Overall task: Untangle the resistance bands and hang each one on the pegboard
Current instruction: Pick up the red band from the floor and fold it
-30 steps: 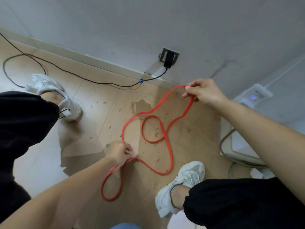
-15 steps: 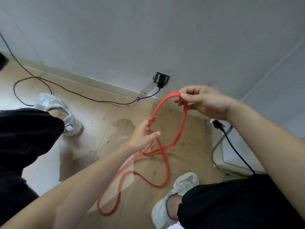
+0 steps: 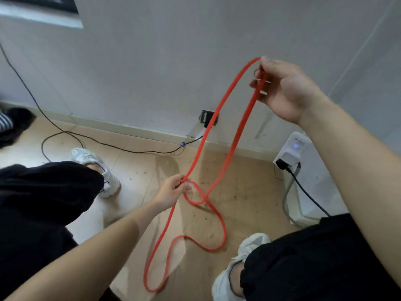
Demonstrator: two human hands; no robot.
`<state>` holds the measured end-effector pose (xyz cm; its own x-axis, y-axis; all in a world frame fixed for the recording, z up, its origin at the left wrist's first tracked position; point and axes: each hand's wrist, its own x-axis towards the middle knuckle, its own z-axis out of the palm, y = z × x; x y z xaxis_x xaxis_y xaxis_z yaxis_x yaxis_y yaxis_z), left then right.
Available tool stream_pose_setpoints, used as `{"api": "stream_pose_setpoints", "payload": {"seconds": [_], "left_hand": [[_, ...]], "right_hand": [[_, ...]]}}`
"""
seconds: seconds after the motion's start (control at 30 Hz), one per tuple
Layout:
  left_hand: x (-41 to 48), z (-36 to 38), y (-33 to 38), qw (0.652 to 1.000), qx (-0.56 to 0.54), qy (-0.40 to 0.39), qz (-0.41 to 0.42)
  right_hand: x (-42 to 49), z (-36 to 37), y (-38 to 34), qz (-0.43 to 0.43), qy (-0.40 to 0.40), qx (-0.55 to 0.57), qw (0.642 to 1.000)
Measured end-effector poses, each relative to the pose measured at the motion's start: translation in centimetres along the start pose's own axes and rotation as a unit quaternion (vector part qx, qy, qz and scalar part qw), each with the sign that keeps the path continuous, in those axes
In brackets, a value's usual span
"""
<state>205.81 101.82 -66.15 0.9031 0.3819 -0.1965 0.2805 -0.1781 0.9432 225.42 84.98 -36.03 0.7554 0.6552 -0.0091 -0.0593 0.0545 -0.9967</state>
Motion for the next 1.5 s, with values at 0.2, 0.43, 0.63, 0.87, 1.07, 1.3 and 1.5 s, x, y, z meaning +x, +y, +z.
{"api": "stream_pose_setpoints", "payload": {"seconds": [0.2, 0.43, 0.63, 0.87, 1.07, 1.3, 1.5], "left_hand": [[-0.4, -6.7, 5.9, 0.999, 0.008, 0.036, -0.012], [1.2, -10.9, 20.8, 0.999, 0.029, 0.002, 0.046], [2.1, -12.2, 28.7, 0.989, 0.035, -0.007, 0.140], [4.3, -12.2, 29.5, 0.966, 0.142, -0.036, 0.214], [6.9, -12.0, 28.8, 0.968, 0.075, -0.027, 0.237], [8.6, -13.1, 27.7, 0.972, -0.025, 0.037, 0.233], [9.7, -13.8, 27.3, 0.967, -0.072, 0.076, 0.230]], "right_hand": [[0.9, -2.6, -2.3, -0.060, 0.079, -0.018, 0.995], [2.8, -3.5, 1.5, -0.016, 0.064, -0.311, 0.948], [4.1, -4.3, 7.2, 0.116, -0.066, -0.561, 0.817], [4.9, 0.3, 5.9, 0.077, -0.123, -0.302, 0.942], [5.6, 5.7, 6.5, 0.055, -0.203, -0.134, 0.968], [8.1, 7.5, 8.7, 0.062, -0.192, -0.188, 0.961], [9.2, 7.8, 9.3, 0.055, -0.186, -0.175, 0.965]]}}
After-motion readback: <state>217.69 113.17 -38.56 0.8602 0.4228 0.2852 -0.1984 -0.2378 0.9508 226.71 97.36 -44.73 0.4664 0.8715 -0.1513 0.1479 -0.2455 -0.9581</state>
